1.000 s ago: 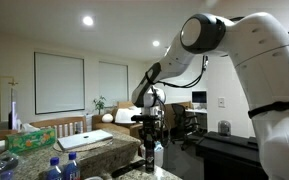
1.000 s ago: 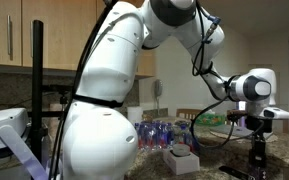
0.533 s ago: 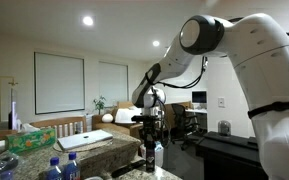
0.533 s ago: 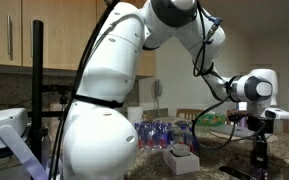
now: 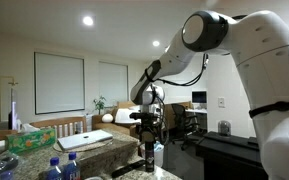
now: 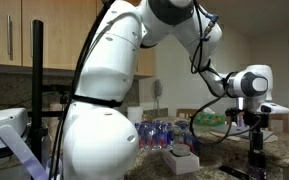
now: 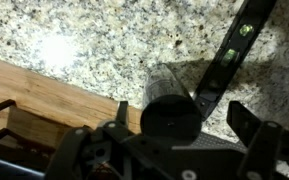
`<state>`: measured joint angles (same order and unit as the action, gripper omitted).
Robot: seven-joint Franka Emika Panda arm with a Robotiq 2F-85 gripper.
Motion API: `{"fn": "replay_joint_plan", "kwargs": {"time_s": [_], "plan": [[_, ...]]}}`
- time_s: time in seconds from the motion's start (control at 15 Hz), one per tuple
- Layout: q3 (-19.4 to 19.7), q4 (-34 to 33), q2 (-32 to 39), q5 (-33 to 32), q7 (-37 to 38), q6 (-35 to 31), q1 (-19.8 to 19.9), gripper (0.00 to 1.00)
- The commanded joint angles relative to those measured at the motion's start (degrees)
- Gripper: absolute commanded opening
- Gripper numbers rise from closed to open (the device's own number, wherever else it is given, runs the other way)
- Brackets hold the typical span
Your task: Put the black object, the bottle with a black lid and the white tape on the counter top
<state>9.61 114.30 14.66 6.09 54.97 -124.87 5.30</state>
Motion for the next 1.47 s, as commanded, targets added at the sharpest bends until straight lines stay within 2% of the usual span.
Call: {"fn": "replay_joint_plan", "kwargs": {"time_s": [0.0,0.2,0.33,0.53,0.73,0.93,1.4], "plan": [[-1.39,5.42,-10.51,-0.84,1.25,1.21,-2.48,1.00],[-4.98,7.60,-15.47,-1.70,1.94,-0.95,-5.44,1.00],[-8.82,7.51,-16.59,0.14,1.94,-1.54,-7.97,1.00],[-14.44,5.21,-13.80,1.20,5.62,0.02,-12.02,1.00],[-17.51,3.69,-8.41,2.39,8.54,-0.57,-14.75,1.00],[-18.31,1.86,-2.30,4.72,9.59,-0.53,-16.23,1.00],[-15.94,-2.20,6.70,8.61,10.95,1.86,-16.09,1.00]]}}
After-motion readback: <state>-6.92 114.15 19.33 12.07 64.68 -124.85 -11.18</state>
